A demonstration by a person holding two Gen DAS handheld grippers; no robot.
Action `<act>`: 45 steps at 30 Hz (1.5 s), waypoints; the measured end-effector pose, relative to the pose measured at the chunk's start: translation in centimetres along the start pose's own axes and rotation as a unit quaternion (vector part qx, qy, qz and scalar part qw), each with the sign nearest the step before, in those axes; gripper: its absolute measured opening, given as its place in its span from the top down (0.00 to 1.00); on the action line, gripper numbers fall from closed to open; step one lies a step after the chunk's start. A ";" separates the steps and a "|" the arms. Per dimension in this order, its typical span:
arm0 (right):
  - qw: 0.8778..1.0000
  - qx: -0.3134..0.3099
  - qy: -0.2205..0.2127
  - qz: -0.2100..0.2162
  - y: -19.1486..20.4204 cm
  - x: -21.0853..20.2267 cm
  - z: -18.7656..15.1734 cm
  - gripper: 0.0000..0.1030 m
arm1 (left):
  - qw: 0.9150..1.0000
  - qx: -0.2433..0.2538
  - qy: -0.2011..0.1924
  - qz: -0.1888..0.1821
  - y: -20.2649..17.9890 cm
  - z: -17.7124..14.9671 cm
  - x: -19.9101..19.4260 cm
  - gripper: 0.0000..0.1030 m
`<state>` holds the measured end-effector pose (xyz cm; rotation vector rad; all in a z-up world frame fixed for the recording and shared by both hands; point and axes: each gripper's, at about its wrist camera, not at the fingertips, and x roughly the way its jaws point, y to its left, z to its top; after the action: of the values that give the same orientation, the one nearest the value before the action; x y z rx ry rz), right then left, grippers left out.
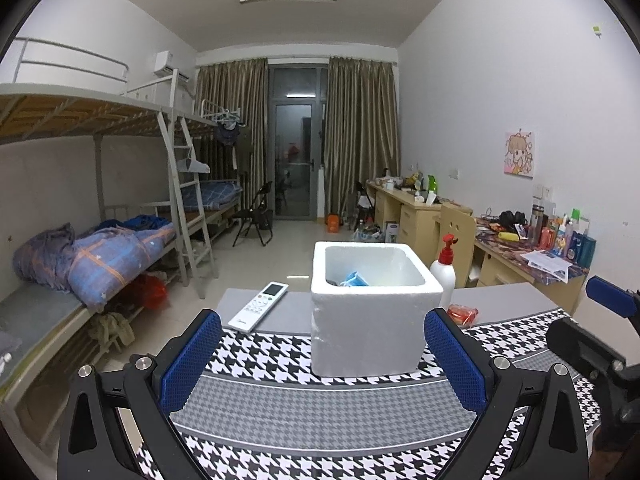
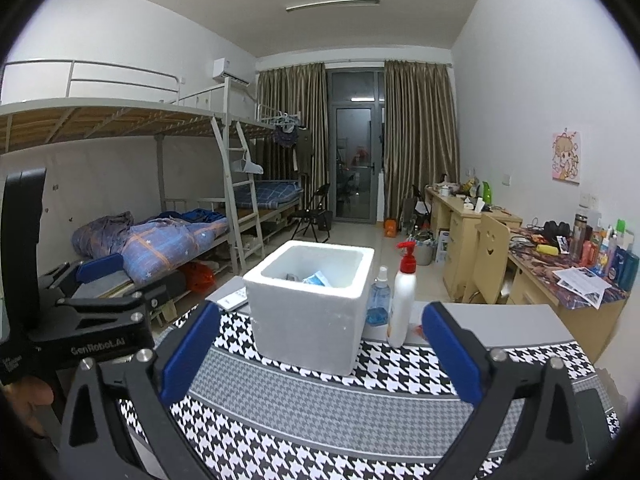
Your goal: Organize soft objects
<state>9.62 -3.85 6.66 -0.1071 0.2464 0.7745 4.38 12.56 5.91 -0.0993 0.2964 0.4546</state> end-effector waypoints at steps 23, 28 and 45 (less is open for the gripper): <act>0.999 -0.002 -0.047 -0.014 0.3 -4.5 -4.7 0.01 | 0.999 -0.005 -0.038 0.012 -1.6 -4.9 -3.9 0.01; 0.999 0.001 -0.050 -0.020 -0.3 -5.3 -5.8 0.01 | 0.999 -0.002 -0.048 0.022 -1.6 -6.1 -4.7 0.01; 0.999 0.011 -0.036 -0.028 -0.8 -5.5 -7.6 0.01 | 1.000 0.007 -0.026 0.005 -1.8 -7.2 -4.7 0.01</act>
<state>5.03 -9.58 0.79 -0.0659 0.1834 0.7187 -0.75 7.77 0.50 -0.0731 0.2488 0.4641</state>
